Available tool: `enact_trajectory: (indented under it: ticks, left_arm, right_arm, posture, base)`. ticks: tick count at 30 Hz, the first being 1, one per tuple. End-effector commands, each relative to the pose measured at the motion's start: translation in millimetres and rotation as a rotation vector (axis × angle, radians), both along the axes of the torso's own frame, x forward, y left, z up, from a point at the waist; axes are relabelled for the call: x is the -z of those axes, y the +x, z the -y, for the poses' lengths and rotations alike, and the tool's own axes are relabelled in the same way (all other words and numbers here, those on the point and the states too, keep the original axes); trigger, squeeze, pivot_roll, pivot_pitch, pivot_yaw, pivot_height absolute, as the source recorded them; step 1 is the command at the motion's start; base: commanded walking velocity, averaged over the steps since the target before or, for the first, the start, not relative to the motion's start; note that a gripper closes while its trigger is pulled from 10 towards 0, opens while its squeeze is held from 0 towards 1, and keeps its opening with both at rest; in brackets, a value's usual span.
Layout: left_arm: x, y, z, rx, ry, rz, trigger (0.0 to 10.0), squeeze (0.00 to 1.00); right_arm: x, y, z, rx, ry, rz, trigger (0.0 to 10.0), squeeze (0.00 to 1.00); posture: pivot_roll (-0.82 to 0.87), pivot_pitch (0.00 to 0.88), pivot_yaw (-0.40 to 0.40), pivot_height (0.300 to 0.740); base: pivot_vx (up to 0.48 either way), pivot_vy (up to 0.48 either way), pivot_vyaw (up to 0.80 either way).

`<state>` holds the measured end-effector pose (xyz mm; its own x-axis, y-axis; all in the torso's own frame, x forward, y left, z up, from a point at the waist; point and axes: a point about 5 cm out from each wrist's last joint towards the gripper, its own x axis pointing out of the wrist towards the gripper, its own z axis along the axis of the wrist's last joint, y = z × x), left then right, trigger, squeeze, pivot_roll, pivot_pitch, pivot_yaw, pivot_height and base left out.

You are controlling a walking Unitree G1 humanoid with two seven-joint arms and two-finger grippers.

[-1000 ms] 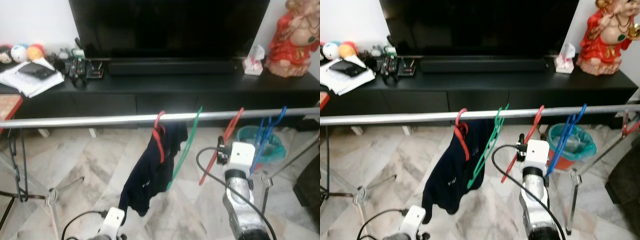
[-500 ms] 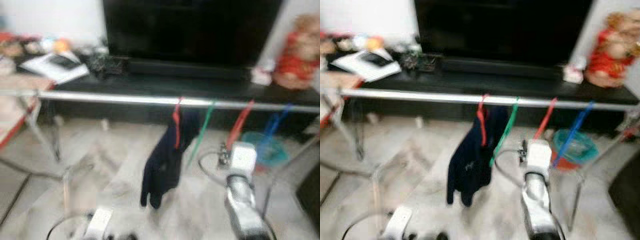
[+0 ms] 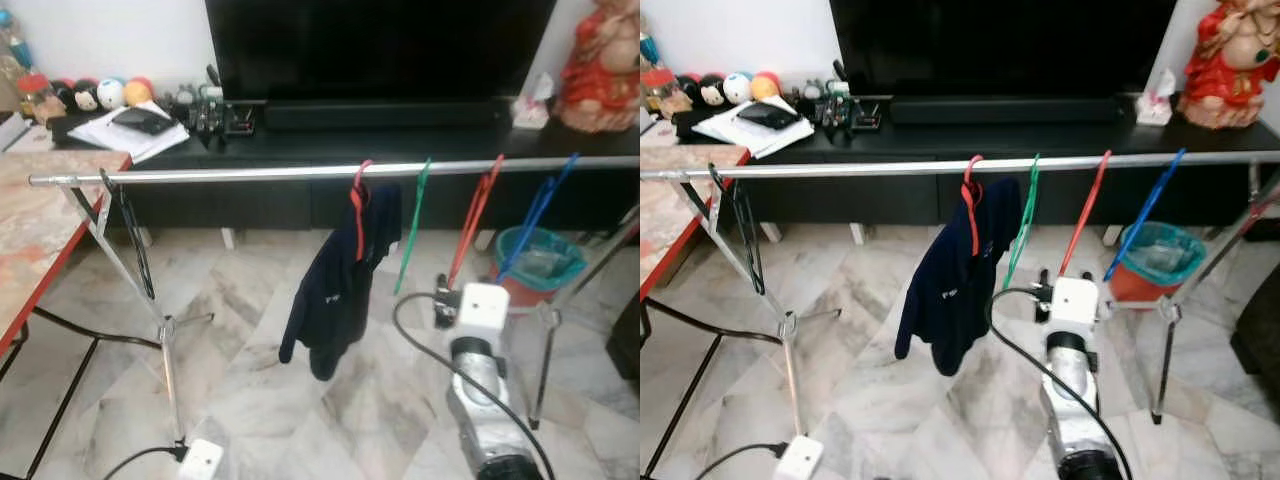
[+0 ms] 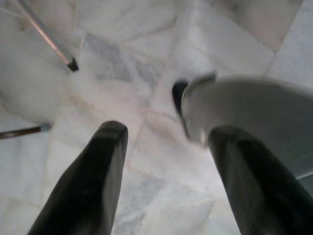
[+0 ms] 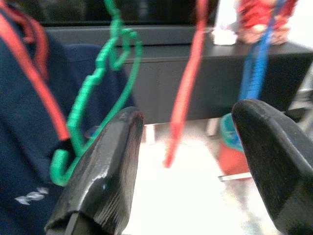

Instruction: Hang hanger

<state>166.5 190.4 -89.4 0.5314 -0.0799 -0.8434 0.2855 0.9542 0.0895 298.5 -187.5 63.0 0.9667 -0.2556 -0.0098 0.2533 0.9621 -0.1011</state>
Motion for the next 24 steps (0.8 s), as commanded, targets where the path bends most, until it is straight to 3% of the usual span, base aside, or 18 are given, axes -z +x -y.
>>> enact_trajectory:
  ticks: [1,8,14,17,24]
  left_arm:
    - [0.3,0.6,-0.3,-0.007,0.007,-0.014,10.0,0.0]
    - [1.2,0.9,5.3,-0.009,0.006,-0.019,10.0,0.0]
    - [1.1,-0.9,-1.3,-0.016,0.013,-0.024,10.0,0.0]
    - [-1.6,5.3,-2.3,-0.016,0.015,-0.017,10.0,0.0]
    - [-2.1,5.5,-5.3,-0.018,0.016,-0.019,10.0,0.0]
  right_arm:
    - [2.5,2.8,-8.5,-0.015,0.021,-0.019,10.0,0.0]
    - [7.0,7.2,-6.9,-0.008,0.024,-0.061,10.0,0.0]
    - [12.5,9.3,-6.3,-0.003,0.06,-0.102,10.0,0.0]
    - [12.4,10.7,-6.7,-0.003,0.065,-0.106,10.0,0.0]
    - [11.5,12.9,-6.9,-0.009,0.067,-0.107,10.0,0.0]
  posture:
    - [0.1,0.0,-0.02,0.74]
    - [0.1,0.0,-0.02,0.74]
    - [0.1,0.0,-0.02,0.74]
    - [0.1,0.0,-0.021,0.74]
    - [0.1,0.0,-0.02,0.74]
  base:
    - [-0.262,0.0,0.0]
    - [-0.252,0.0,0.0]
    - [-0.245,0.0,0.0]
    - [-0.242,0.0,0.0]
    - [0.0,0.0,0.0]
